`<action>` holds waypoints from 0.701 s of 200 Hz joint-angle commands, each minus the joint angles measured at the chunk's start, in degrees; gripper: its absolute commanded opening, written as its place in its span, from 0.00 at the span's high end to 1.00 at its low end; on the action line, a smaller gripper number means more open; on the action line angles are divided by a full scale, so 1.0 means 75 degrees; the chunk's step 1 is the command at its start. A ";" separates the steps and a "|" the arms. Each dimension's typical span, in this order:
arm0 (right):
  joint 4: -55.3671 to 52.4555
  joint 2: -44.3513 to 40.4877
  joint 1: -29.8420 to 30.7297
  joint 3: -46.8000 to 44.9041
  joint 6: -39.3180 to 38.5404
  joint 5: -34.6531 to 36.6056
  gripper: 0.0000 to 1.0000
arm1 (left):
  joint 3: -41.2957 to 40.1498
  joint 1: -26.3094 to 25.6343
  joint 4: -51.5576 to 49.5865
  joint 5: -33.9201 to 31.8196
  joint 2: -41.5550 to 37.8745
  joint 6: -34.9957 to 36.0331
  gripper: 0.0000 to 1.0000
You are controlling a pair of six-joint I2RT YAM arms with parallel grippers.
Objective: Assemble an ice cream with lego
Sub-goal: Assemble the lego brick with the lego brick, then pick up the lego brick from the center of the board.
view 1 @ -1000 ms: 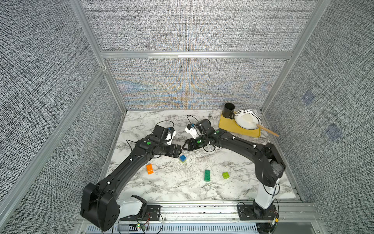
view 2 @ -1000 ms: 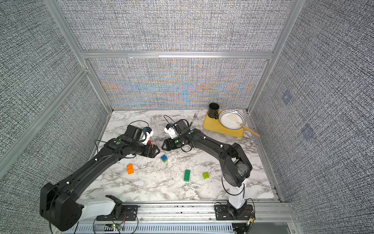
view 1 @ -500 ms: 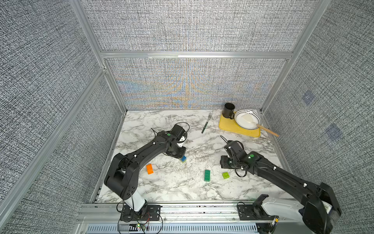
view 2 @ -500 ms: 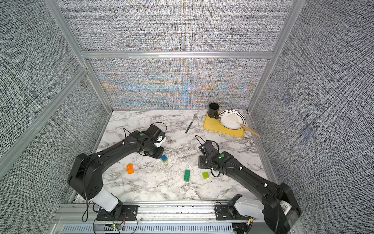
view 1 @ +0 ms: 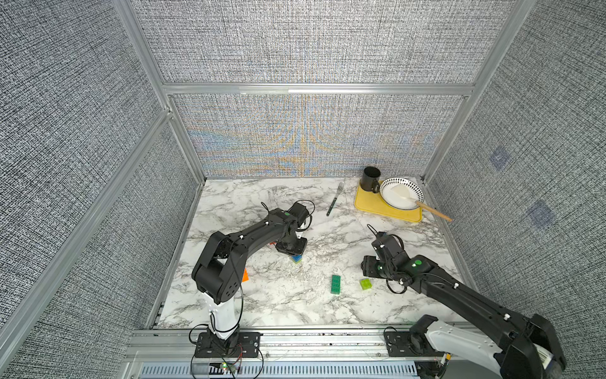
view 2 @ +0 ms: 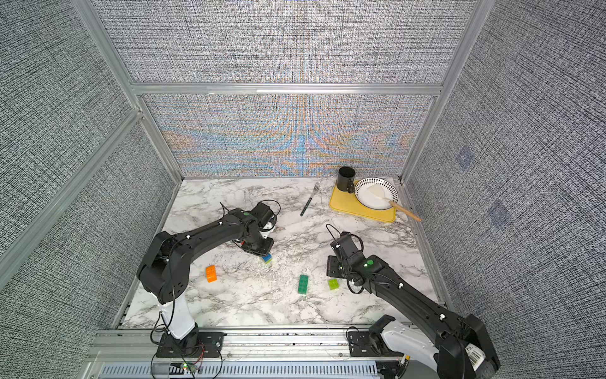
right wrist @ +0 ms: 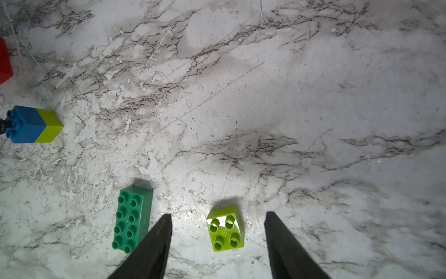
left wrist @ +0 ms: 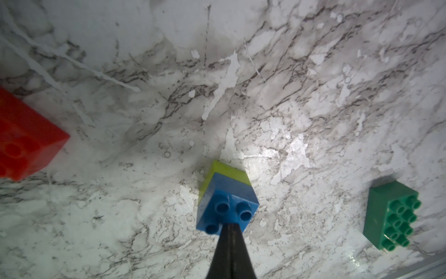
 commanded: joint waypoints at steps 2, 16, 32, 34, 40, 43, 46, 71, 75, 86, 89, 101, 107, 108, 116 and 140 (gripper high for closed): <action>0.0070 0.0084 -0.0077 -0.0007 -0.0006 -0.0090 0.36 | -0.0085 0.0002 -0.0057 -0.0261 0.0047 -0.0054 0.96; 0.0082 0.0164 -0.0112 -0.0024 0.0025 -0.0096 0.36 | -0.0101 -0.0002 -0.0068 -0.0263 0.0115 -0.0007 0.96; 0.0019 0.0332 -0.0153 0.0008 0.0058 -0.0065 0.36 | -0.0038 -0.0001 -0.0154 -0.0330 0.0193 0.0041 0.96; 0.0013 0.0360 -0.0159 0.0013 0.0071 -0.0047 0.36 | -0.0026 -0.0003 -0.0163 -0.0335 0.0193 0.0055 0.96; -0.0022 0.0430 -0.0168 0.0032 0.0068 -0.0028 0.36 | 0.0007 -0.0002 -0.0171 -0.0331 0.0173 0.0055 0.96; -0.0034 0.0458 -0.0164 0.0037 0.0057 -0.0020 0.36 | 0.0021 -0.0004 -0.0164 -0.0323 0.0136 0.0052 0.96; -0.0046 0.0482 -0.0165 0.0042 0.0057 -0.0018 0.36 | 0.0042 -0.0004 -0.0166 -0.0322 0.0097 0.0058 0.96; -0.0015 0.0673 -0.0133 -0.0008 0.0032 -0.0132 0.36 | 0.0294 0.0005 -0.0135 -0.0116 -0.0491 0.0057 0.79; -0.0016 0.0697 -0.0110 -0.0029 0.0047 -0.0170 0.36 | 0.0328 -0.0003 -0.0114 -0.0064 -0.0624 0.0053 0.75; 0.0048 0.0726 -0.0022 -0.0095 0.0084 -0.0194 0.36 | 0.0410 0.0003 -0.0065 0.0031 -0.1003 0.0052 0.63; 0.0069 0.0746 0.0014 -0.0130 0.0088 -0.0201 0.35 | 0.0423 -0.0003 -0.0064 0.0059 -0.1120 0.0052 0.60; 0.0206 0.0854 0.0122 -0.0220 0.0090 -0.0379 0.35 | 0.0465 -0.0003 -0.0087 0.0318 -0.1519 0.0126 0.47; 0.0243 0.0946 0.0175 -0.0229 0.0104 -0.0464 0.35 | 0.0465 0.0002 -0.0140 0.0421 -0.1695 0.0145 0.43; 0.0232 0.0970 0.0181 -0.0232 0.0115 -0.0468 0.36 | 0.0458 -0.0001 -0.0151 0.0430 -0.1729 0.0151 0.42; 0.0164 0.1109 0.0289 -0.0210 0.0182 -0.0403 0.36 | 0.0374 -0.0003 -0.0202 0.0452 -0.1988 0.0163 0.37; -0.0160 0.1462 0.0633 -0.0064 0.0284 -0.0088 0.39 | -0.0396 -0.0003 -0.0128 0.0282 -0.2971 0.0165 0.26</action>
